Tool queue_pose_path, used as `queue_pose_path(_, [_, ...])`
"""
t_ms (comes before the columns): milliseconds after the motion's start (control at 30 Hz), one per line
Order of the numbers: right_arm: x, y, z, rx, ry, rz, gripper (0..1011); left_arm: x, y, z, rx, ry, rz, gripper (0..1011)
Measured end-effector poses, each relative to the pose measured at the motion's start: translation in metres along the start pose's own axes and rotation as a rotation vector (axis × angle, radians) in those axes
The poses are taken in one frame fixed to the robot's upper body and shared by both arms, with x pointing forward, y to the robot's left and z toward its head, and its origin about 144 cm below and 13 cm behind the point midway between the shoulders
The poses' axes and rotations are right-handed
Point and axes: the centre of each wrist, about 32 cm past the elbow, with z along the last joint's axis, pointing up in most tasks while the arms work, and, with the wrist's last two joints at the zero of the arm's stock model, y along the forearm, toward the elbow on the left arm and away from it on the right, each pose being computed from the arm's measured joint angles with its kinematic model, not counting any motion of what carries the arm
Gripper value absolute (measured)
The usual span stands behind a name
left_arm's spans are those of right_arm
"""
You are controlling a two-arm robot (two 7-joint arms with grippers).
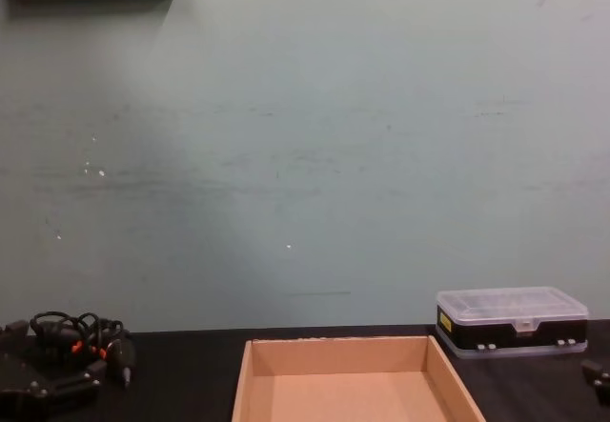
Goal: Use one hand to pick up the angle iron from the table and place it into the box.
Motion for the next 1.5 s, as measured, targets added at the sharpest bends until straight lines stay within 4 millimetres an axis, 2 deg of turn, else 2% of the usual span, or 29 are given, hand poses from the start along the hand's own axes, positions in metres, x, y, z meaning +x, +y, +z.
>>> queue_pose_path(900, [0.0,0.0,0.0,0.0,0.001,-0.001,1004,0.0,0.0,0.0,0.0,0.0,0.0,1011])
queue_pose_path(1233, [0.019,-0.046,0.011,0.03,0.082,0.066,1004,0.0,0.0,0.0,0.0,0.0,0.0,1011])
queue_pose_path(1367, [0.027,-0.071,0.022,0.026,0.103,0.179,1004,0.0,0.0,0.0,0.0,0.0,0.0,1011])
queue_pose_path(1400, [0.027,-0.071,0.022,0.026,0.103,0.179,1004,0.0,0.0,0.0,0.0,0.0,0.0,1011])
queue_pose_path(1500, [0.035,-0.087,0.028,-0.007,0.121,0.306,1004,0.0,0.0,0.0,0.0,0.0,0.0,1011])
